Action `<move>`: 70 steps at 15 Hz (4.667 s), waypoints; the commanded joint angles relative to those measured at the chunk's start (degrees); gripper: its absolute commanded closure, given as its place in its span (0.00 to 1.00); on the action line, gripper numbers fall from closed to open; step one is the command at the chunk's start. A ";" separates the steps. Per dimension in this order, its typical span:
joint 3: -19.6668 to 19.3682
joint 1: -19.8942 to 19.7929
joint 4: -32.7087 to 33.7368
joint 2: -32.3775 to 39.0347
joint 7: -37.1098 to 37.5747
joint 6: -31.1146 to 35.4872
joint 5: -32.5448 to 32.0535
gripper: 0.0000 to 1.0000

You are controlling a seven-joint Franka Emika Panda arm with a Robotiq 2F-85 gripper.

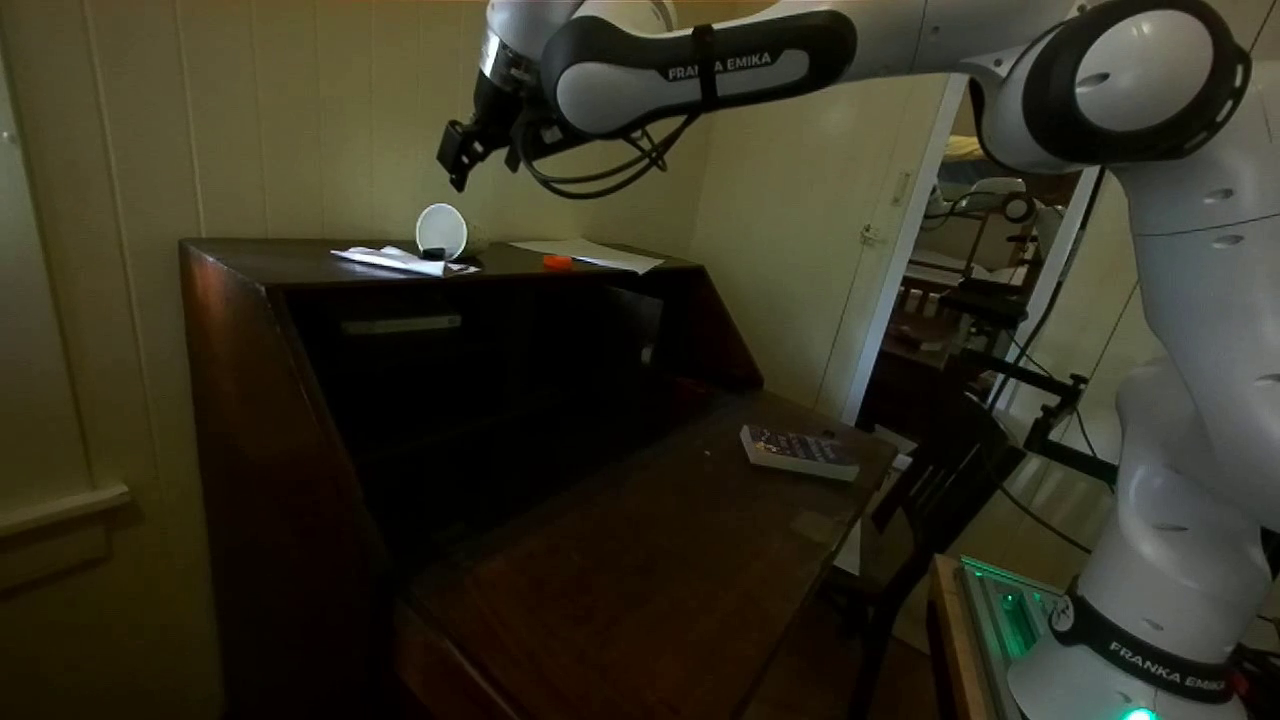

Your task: Put the paper cup in an upright position

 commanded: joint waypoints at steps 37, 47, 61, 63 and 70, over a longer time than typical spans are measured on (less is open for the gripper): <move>-25.74 3.11 44.48 34.32 21.36 -5.72 -8.30 0.99; -13.14 1.90 46.09 22.88 12.02 -21.11 8.82 0.99; -2.13 -7.42 43.16 18.20 15.77 -34.81 35.17 0.99; -1.34 -9.31 42.31 18.16 16.30 -39.28 37.33 0.99; 3.74 -17.48 46.57 23.09 16.95 -50.44 48.70 0.99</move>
